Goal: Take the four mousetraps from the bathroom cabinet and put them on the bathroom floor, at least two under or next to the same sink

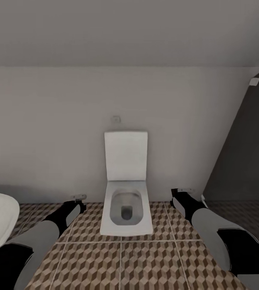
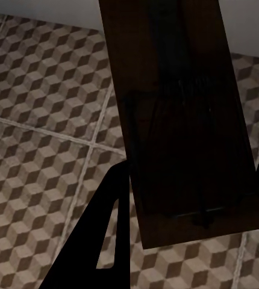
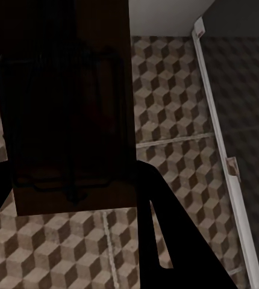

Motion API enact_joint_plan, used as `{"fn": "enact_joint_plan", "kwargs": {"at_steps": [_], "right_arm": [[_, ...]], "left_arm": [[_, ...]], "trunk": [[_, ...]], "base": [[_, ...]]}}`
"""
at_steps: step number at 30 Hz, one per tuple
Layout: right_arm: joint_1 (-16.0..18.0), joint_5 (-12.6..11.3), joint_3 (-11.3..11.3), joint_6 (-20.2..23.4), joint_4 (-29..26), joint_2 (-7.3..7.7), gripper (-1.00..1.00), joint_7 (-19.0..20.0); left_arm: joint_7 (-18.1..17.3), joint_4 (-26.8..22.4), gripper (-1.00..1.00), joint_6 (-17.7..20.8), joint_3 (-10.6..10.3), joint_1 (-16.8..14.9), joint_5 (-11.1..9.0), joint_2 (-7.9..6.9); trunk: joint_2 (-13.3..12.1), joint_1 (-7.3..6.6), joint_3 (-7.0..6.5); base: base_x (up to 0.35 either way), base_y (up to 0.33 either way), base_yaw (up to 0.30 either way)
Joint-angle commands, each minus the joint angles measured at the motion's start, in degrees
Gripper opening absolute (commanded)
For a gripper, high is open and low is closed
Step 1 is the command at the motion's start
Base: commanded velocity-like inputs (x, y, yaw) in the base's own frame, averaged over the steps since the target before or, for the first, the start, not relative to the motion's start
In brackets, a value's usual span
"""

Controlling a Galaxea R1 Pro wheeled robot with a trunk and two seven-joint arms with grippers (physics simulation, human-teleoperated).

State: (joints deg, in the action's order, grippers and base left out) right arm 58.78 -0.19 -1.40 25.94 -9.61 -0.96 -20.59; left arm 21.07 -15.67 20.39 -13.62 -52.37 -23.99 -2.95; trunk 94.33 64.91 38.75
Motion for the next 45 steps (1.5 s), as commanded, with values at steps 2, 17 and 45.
{"fn": "enact_joint_plan", "kwargs": {"at_steps": [2,17,45], "right_arm": [[0.02,-0.17,-0.13,0.34,-0.09,-0.01,-1.00,-0.15],[-0.15,-0.08,-0.14,0.25,-0.58,-0.72,-1.00,0.11],[-0.16,0.86,-0.09,-1.85,-0.59,-0.98,-1.00,0.12]], "left_arm": [[0.55,-0.15,-1.00,0.36,-0.53,-0.01,-0.39,-0.06],[0.55,-0.15,-1.00,0.35,-0.62,-0.01,-0.40,-0.21],[0.55,-0.10,-1.00,0.26,-0.62,-0.01,-0.36,-0.22]], "trunk": [[0.84,0.44,0.42],[6.86,3.73,3.11],[18.09,9.88,8.14]], "base": [[0.000,0.000,0.000],[0.000,0.000,0.000],[0.000,0.000,0.000]]}}
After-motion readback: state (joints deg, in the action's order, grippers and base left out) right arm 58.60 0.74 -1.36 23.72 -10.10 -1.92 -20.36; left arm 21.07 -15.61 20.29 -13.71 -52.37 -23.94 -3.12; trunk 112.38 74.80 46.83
